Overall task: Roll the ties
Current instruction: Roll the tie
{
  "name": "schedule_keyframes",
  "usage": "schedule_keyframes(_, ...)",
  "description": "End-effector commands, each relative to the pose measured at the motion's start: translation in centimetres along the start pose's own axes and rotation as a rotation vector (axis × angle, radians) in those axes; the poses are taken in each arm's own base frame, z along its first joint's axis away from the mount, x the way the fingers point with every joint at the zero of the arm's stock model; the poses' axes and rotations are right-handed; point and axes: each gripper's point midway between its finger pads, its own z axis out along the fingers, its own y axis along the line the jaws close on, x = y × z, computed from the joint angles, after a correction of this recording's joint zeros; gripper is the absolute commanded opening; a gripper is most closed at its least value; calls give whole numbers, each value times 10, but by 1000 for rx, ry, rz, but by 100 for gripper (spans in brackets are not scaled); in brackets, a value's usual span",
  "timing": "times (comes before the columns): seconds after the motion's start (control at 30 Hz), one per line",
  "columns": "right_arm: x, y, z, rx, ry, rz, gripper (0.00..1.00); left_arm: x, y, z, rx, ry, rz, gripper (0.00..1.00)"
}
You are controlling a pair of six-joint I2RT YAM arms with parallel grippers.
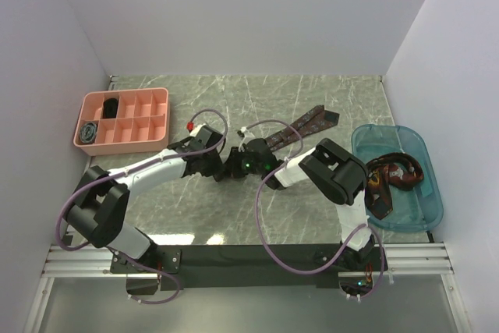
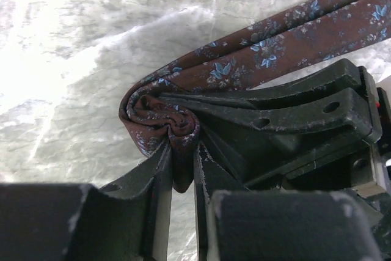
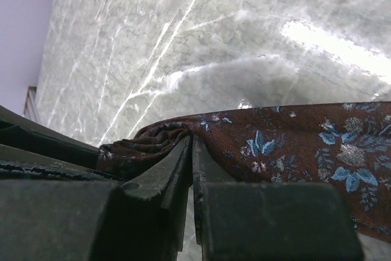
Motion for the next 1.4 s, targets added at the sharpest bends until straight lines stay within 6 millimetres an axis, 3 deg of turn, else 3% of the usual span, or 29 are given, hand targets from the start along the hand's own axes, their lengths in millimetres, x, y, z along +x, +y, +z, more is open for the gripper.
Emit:
schedule_keyframes(0.0, 11, -17, -6, 50, 8, 39, 14, 3, -30, 0, 121, 7, -24, 21)
schedule_keyframes(0.17, 4, -28, -16, 96, -34, 40, 16, 9, -23, 11, 93, 18, -21, 21)
schedule_keyframes(0.3, -1, -27, -21, 96, -47, 23, 17, 10, -18, 16, 53, 22, -21, 15)
schedule_keyframes(0.47, 4, -29, -17, 92, -26, 38, 14, 2, -9, 11, -4, -19, -33, 6)
schedule_keyframes(0.67, 9, -34, -20, 103, -24, 71, 13, -3, -10, 12, -28, -25, -27, 5)
schedule_keyframes(1.1, -56, -28, -58, 148, -168, -40, 15, -3, -8, 17, -64, -6, 19, 1)
schedule_keyframes(1.27, -66, -24, -54, 131, -157, -62, 15, -7, -12, 15, -58, -13, 27, 1)
schedule_keyframes(1.37, -59, -30, -45, 135, -125, -38, 15, -8, -15, 16, -55, -9, 33, 1)
